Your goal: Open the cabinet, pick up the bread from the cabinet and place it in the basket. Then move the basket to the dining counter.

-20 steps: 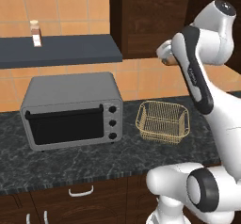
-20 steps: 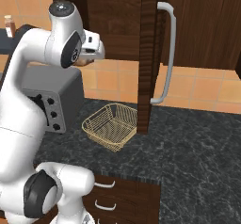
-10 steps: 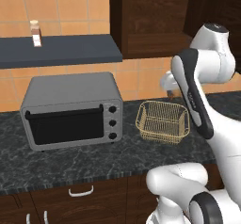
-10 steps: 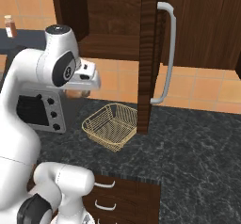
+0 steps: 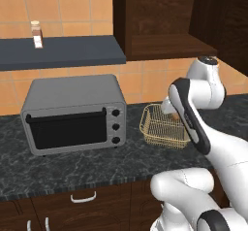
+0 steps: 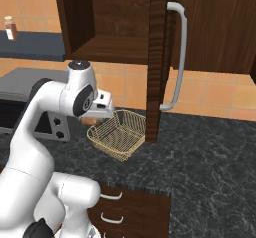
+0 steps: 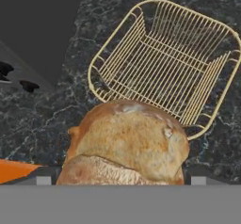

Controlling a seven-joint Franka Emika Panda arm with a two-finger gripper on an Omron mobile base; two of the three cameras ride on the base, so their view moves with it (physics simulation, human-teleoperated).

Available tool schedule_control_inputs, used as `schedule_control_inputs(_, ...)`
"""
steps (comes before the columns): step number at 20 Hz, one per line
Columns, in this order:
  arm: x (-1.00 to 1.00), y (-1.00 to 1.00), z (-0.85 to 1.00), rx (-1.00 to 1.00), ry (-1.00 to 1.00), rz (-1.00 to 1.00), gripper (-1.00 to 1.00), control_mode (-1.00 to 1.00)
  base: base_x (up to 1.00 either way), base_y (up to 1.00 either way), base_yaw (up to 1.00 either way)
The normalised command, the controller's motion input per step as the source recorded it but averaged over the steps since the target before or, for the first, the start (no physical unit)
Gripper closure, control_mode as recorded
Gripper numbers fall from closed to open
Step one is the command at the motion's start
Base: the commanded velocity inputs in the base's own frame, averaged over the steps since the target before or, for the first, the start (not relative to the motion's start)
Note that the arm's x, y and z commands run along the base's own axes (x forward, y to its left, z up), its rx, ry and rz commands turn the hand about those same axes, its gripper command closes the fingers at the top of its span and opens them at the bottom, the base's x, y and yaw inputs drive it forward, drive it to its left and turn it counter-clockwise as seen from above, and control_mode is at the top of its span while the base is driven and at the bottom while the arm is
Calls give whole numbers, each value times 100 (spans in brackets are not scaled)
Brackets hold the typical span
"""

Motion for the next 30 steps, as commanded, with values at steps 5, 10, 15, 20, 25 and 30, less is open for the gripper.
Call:
schedule_control_inputs(5, 77, -7, -60, 0, 0, 9, 100, -100, 0, 0, 0)
schedule_control_inputs(10, 71, -19, -59, 0, 0, 11, 100, -100, 0, 0, 0)
schedule_control_inputs(15, 26, -14, -70, -4, 0, 7, 100, -100, 0, 0, 0)
schedule_control_inputs(20, 23, -16, -32, -1, 0, 0, 100, -100, 0, 0, 0)
schedule_control_inputs(25, 20, -17, -37, 0, 1, 0, 100, -100, 0, 0, 0)
schedule_control_inputs(30, 28, -12, -30, 0, 0, 0, 100, -100, 0, 0, 0)
